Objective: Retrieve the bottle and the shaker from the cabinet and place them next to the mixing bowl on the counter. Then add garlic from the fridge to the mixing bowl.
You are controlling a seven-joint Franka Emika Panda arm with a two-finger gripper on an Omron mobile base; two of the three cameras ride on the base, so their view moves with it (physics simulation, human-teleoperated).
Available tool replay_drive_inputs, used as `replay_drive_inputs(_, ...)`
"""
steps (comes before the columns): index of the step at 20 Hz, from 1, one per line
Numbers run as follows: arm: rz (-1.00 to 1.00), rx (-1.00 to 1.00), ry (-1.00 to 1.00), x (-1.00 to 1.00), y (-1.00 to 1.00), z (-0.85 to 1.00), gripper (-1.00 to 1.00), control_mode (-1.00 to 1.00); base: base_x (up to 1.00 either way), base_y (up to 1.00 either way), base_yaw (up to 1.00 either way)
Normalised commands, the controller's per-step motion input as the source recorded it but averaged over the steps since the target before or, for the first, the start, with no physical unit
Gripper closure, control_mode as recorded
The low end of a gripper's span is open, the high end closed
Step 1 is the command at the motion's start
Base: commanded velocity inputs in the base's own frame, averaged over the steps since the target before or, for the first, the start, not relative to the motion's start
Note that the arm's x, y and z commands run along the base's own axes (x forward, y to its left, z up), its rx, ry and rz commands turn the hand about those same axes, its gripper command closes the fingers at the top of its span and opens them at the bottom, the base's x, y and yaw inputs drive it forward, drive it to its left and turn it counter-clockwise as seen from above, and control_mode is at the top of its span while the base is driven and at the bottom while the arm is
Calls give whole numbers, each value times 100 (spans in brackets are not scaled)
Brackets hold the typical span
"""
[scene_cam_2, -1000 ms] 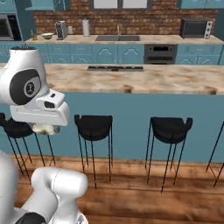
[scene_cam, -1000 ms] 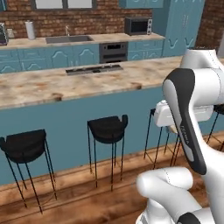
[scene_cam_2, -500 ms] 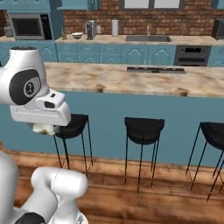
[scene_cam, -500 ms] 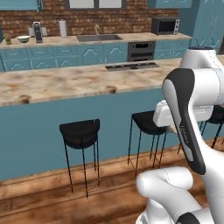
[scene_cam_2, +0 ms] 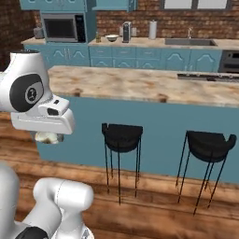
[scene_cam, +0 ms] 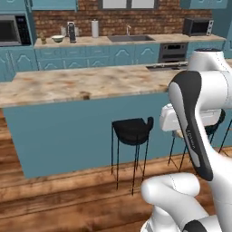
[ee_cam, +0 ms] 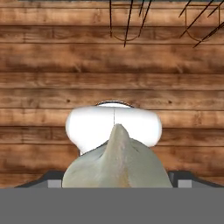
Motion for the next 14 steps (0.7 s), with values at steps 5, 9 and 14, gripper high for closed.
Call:
replay_drive_inputs(5,0,0,0,0,0,0,100,100,2,100,11)
replay_drive_inputs(9,0,0,0,0,0,0,100,100,21,100,8)
replay_drive_inputs(14,0,0,0,0,0,0,100,100,86,100,1)
